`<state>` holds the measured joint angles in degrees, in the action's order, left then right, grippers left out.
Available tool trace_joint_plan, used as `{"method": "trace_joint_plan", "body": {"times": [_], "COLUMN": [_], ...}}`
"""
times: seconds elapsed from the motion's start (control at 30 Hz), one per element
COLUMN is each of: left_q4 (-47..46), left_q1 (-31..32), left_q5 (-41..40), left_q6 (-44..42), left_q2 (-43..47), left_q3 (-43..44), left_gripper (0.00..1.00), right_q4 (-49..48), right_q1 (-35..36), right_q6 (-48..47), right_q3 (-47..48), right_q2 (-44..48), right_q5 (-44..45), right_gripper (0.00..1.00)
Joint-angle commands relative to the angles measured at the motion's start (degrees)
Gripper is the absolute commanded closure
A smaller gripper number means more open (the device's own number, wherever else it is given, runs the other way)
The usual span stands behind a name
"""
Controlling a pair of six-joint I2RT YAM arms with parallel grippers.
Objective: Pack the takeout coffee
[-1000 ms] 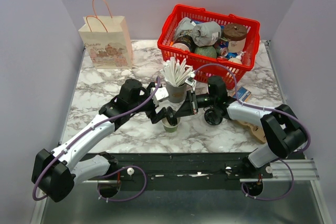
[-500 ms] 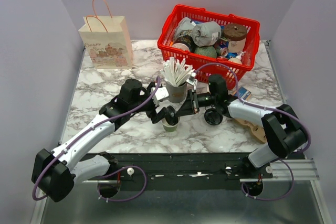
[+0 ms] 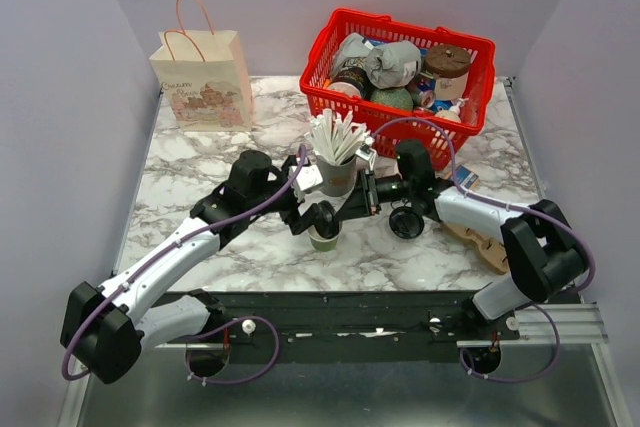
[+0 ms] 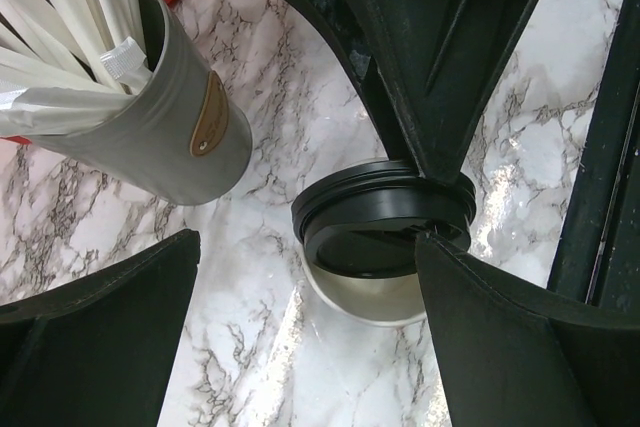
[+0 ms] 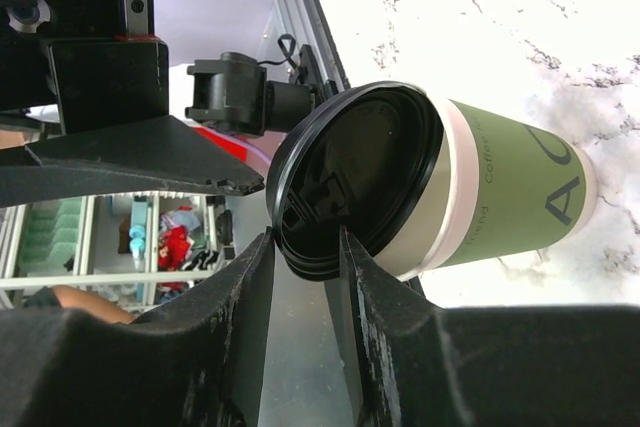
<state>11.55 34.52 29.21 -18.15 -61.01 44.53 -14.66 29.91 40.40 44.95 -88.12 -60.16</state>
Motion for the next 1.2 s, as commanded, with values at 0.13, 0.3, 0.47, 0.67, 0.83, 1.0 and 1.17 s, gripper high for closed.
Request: {"method": "trace_joint_plan", "body": {"times": [0.13, 0.3, 0.47, 0.67, 0.83, 1.0, 1.17], "left_q4": [-2.3, -4.3, -6.4, -8.6, -9.2, -9.4, -9.3], "left_q1": [0.5, 0.5, 0.5, 0.5, 0.5, 0.5, 0.5], "left_q5": [1.2, 1.6, 1.7, 1.9, 2.3, 2.0, 2.0], "left_q6": [0.1, 0.7, 1.4, 2.3, 2.5, 3.0, 3.1], "left_q2": [-1.2, -2.0, -2.6, -3.1, -3.1, -2.8, -2.9], "left_q3": [-0.4, -0.9, -1.6, -2.2, -2.9, -3.3, -3.6], "left_gripper": [0.04, 0.04, 0.04, 0.04, 0.04, 0.04, 0.04], "right_q4": [6.4, 11.7, 17.6, 23.8, 25.0, 25.5, 25.5], "right_q1": [-0.3, -0.3, -0.3, -0.3, -0.3, -0.3, -0.3], "right_q6": [-6.1, -9.3, -13.6, -17.1, -17.7, -17.9, -17.4], "right_q3": [4.6, 6.8, 8.4, 10.8, 11.6, 12.4, 12.0], "right_q2": [1.8, 2.1, 1.8, 1.3, 0.2, -0.9, -2.0], "right_q5": [3.6, 5.0, 7.5, 11.1, 11.7, 11.6, 11.7], "right_gripper": [0.58, 0.58, 0.57, 0.57, 0.57, 0.57, 0.57]}}
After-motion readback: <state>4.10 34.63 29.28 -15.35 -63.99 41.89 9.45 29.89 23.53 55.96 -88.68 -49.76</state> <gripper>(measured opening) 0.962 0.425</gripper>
